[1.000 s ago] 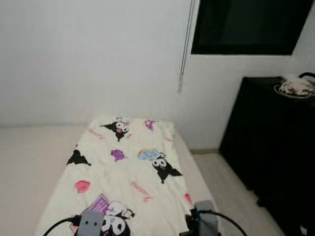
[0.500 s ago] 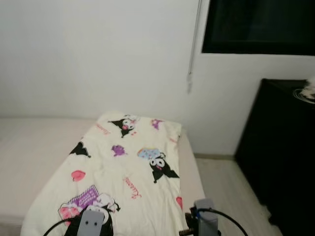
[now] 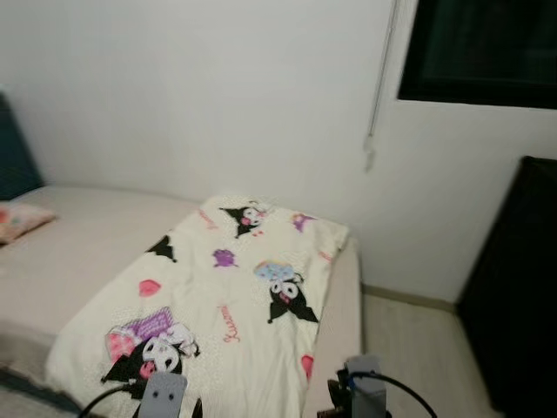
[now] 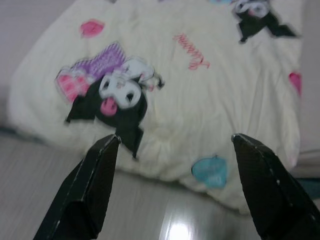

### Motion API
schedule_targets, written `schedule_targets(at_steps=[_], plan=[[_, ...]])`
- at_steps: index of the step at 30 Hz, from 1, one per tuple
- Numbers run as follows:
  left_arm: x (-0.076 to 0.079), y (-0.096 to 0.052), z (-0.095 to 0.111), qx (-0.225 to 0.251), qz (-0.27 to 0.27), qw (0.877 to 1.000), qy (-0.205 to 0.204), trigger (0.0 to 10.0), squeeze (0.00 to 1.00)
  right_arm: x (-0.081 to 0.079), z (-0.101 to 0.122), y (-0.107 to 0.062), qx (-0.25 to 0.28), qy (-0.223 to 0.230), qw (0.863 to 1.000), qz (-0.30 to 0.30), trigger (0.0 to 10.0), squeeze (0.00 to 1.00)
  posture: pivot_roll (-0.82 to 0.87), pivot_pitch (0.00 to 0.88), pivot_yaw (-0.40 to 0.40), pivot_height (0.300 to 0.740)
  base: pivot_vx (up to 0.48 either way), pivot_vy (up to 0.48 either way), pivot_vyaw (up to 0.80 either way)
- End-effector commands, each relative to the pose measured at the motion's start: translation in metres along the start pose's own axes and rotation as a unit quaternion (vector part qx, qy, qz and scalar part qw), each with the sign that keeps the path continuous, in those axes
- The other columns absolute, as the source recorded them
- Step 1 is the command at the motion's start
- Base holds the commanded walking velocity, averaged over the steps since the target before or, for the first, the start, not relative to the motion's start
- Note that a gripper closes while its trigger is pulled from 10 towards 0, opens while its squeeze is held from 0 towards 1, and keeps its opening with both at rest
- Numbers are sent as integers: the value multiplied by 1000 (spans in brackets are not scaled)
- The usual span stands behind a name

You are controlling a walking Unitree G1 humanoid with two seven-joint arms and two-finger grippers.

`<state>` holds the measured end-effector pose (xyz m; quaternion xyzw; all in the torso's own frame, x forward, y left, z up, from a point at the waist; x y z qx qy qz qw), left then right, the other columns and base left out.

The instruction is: Clean up the room

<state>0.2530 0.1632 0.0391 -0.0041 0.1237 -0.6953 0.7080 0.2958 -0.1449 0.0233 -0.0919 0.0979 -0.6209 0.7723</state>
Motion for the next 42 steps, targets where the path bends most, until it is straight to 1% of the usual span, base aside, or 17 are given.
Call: schedule_targets(at_steps=[1,18,42], plan=[[-1,1,0,-3,-2,1000,3,10000,0,0,-3,-1,-7,2,1000,-1,10000,0,-60,107,-25,740,0,-416,538],[1,0,-1,-3,-3,1000,3,10000,0,0,-3,-1,-7,1,1000,1,10000,0,-62,95,-28,740,0,-407,647],[1,1,0,-2,-1,1000,2,10000,0,0,-1,-1,-6,-1,1000,5,10000,0,-67,103,-30,740,0,-389,659]])
Point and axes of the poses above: a point about 5 cm out from each wrist's last joint towards the gripper, its own y axis pointing out of the wrist towards the gripper, its own z axis along the axis of the wrist's last joint, x = y × z, the point moved 2 cm from there along y, pointing out of the wrist towards the gripper, and after that the axes turned 2 degrees about y, right-handed, at the moved point
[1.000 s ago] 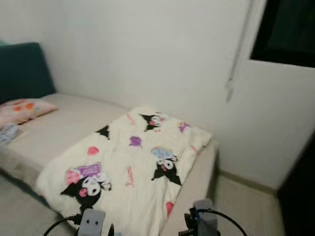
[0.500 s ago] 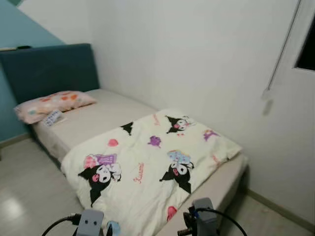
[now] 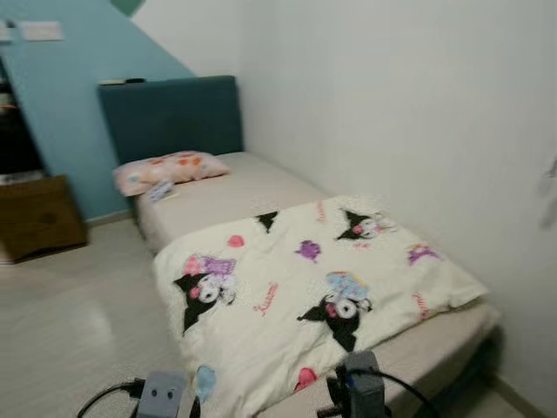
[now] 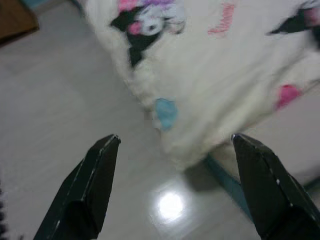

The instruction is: Clean up the room

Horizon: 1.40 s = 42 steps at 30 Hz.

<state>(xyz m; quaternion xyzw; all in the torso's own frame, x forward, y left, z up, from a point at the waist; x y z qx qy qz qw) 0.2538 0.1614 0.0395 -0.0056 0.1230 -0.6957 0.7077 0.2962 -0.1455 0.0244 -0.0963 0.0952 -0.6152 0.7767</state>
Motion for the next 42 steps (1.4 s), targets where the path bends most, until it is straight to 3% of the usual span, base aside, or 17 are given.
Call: schedule_targets(at_steps=[1,28,31,42], plan=[[-1,0,0,-1,0,1000,3,10000,0,-1,-2,0,-4,4,1000,-1,10000,0,-67,105,-31,740,0,-382,800],[-1,0,0,-2,1,1000,1,10000,0,-1,0,0,-1,7,1000,-1,10000,0,-71,110,-28,740,0,-380,800],[-1,1,0,-2,0,1000,2,10000,0,2,2,0,5,29,999,-13,10000,0,-73,110,-26,740,0,-310,0],[-1,3,1,0,-2,1000,4,10000,0,2,3,1,6,31,999,-12,10000,0,-72,109,-24,740,0,-281,0]])
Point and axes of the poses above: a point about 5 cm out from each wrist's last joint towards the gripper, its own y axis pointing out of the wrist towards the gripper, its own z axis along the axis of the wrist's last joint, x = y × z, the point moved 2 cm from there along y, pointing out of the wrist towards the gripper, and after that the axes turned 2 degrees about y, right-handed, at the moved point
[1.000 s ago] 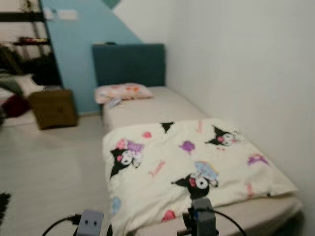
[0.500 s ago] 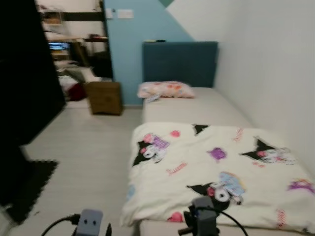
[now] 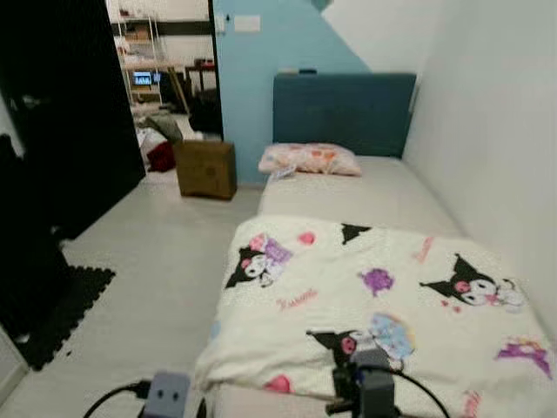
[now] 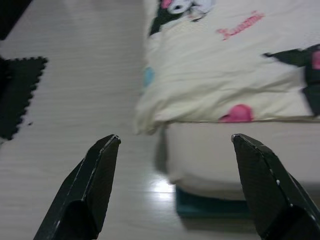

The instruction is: Clean up the room

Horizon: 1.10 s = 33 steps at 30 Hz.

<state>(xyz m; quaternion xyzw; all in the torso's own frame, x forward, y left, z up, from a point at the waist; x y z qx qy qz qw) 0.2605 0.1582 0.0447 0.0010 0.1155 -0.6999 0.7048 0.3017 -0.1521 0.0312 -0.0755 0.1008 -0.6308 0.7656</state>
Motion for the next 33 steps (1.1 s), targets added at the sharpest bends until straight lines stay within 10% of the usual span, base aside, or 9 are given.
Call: schedule_targets(at_steps=[1,33], plan=[[-3,-3,-5,-10,2,1000,4,10000,0,-6,-6,-2,-7,12,1000,4,10000,0,-73,108,-24,740,0,-281,0],[-7,0,-6,-11,0,1000,8,10000,0,-8,-6,-2,-4,17,1000,3,10000,0,-73,95,-16,740,0,-160,0]])
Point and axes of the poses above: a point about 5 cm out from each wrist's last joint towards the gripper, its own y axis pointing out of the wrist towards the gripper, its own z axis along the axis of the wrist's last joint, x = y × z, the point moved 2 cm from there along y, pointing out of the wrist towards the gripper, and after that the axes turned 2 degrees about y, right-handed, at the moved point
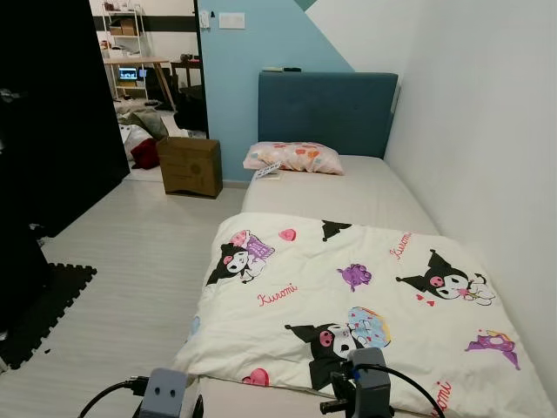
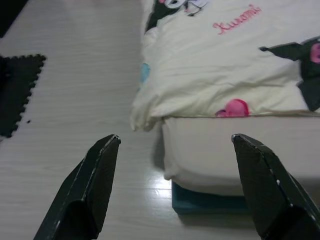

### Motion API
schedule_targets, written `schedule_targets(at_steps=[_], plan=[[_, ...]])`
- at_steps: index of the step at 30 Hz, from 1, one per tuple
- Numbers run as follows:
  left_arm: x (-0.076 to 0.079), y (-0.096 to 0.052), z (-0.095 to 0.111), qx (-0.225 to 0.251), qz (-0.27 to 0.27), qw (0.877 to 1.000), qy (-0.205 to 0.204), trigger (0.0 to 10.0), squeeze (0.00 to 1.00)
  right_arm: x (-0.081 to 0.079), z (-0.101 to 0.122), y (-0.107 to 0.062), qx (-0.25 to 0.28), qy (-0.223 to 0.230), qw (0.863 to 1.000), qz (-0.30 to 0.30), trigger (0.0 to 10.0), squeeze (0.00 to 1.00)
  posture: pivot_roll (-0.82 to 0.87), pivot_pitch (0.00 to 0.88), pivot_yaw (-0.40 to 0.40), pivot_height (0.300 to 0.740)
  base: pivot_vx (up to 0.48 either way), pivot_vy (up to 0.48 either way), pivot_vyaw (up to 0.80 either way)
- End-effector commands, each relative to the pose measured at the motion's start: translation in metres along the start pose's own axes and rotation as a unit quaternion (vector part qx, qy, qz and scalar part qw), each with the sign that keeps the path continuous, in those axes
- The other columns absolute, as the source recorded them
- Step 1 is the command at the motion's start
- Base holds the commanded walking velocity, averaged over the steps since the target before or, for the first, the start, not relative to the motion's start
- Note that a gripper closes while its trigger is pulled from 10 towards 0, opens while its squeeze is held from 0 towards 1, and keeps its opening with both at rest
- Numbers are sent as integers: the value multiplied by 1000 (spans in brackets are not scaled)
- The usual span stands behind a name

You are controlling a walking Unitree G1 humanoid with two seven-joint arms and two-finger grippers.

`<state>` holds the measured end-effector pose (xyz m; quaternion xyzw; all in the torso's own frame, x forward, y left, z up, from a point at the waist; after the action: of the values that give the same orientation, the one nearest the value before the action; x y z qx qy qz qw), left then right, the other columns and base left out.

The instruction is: Clean up the room

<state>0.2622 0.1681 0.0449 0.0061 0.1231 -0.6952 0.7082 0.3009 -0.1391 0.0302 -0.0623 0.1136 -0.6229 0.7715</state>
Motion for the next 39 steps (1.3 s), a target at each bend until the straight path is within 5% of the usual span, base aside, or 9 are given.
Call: schedule_targets(at_steps=[1,9,20,39], plan=[[3,-2,-4,-8,-6,1000,-1,10000,0,5,-4,-4,-6,0,1000,-9,10000,0,-73,96,-17,740,0,-480,0],[5,-1,-7,-18,-11,1000,-16,10000,0,6,-4,-4,-6,1,1000,-10,10000,0,-76,99,-17,740,0,-360,0],[4,-1,-6,-16,-11,999,-29,10000,0,5,-4,-4,-6,1,1000,-9,10000,0,-77,103,-17,740,0,480,0],[-1,2,-5,-13,-2,1000,-5,10000,0,6,-2,-4,0,2,1000,-16,10000,0,-75,108,-8,740,0,0,0]])
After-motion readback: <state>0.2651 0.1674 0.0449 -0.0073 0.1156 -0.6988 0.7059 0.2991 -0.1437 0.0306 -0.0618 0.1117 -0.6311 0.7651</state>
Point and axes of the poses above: a point about 5 cm out from each wrist's last joint towards the gripper, its own y axis pointing out of the wrist towards the gripper, its own z axis along the axis of the wrist's last joint, x = y × z, the point moved 2 cm from there along y, pointing out of the wrist towards the gripper, and after that the axes turned 2 degrees about y, right-handed, at the moved point
